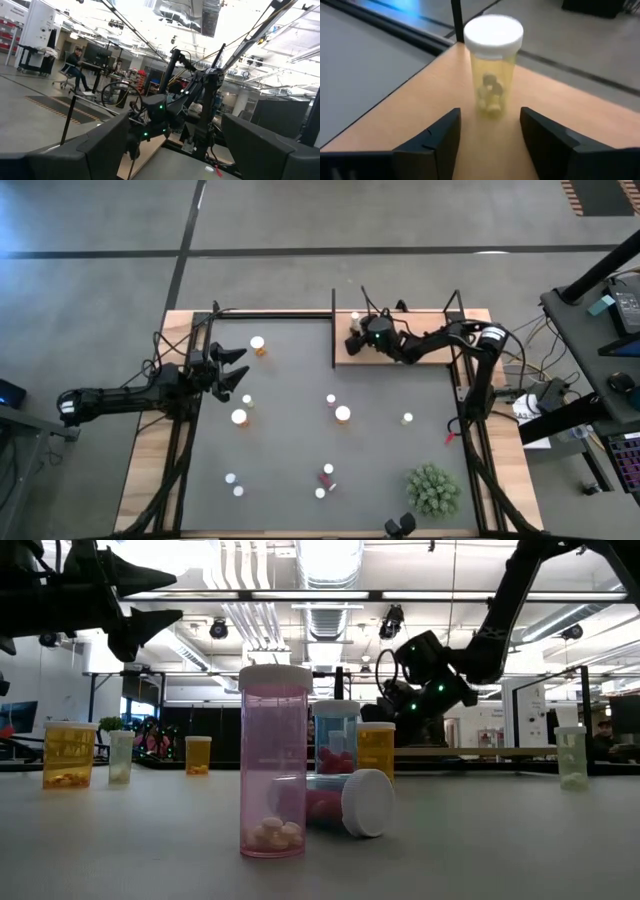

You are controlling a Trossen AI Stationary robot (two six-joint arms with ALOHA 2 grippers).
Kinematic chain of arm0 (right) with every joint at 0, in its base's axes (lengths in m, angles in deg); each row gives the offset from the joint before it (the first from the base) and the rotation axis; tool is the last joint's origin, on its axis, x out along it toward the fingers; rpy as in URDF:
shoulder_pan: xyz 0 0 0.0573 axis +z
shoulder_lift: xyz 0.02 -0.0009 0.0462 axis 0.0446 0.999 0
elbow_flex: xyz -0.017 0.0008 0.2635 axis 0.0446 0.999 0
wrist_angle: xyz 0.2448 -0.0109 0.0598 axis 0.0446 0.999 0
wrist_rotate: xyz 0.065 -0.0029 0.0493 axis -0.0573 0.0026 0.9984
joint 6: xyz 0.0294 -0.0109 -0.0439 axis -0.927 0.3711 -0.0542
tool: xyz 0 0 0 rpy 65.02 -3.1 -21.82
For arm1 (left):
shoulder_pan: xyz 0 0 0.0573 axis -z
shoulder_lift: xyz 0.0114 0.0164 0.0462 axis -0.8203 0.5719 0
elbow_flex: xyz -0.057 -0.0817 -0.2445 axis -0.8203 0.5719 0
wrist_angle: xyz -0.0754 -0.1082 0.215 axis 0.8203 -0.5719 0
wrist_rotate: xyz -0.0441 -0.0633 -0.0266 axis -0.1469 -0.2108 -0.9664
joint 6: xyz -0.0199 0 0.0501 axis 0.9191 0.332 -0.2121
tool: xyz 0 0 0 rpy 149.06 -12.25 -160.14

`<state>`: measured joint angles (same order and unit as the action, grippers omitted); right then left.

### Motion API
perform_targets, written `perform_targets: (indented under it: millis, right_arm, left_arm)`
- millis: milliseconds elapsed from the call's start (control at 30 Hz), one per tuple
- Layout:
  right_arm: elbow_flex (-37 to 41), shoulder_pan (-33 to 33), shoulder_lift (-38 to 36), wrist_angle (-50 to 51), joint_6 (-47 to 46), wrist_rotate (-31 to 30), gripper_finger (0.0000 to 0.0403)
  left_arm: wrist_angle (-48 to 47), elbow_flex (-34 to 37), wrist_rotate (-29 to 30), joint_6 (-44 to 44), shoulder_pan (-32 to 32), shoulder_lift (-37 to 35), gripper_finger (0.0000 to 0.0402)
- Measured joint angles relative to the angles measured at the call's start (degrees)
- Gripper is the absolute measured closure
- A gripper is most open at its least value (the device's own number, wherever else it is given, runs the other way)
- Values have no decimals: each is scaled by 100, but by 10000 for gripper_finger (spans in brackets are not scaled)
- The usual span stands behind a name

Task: Pick and place medicine bottles onto shelf by color
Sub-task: Put the right bottom orange medicine bottle on the shelf

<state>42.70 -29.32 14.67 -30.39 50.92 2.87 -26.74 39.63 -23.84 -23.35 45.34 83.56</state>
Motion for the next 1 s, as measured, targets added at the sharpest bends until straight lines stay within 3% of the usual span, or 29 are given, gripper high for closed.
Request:
perform_targets:
  millis: [367,533,733,1000]
  right_arm:
    - [20,35,-1600,2984,-752,750,209]
    - [20,42,-2493,4040,-1151,1522,214]
    - [17,195,-3286,4543,-1729,2435,216]
    - [17,685,-3720,4683,-2006,2537,216]
  left_arm:
    - [0,0,-2,0,0,0,100]
    - [7,0,0,0,0,-1,100]
    - [7,0,0,0,0,0,100]
    - [10,0,-1,0,0,0,100]
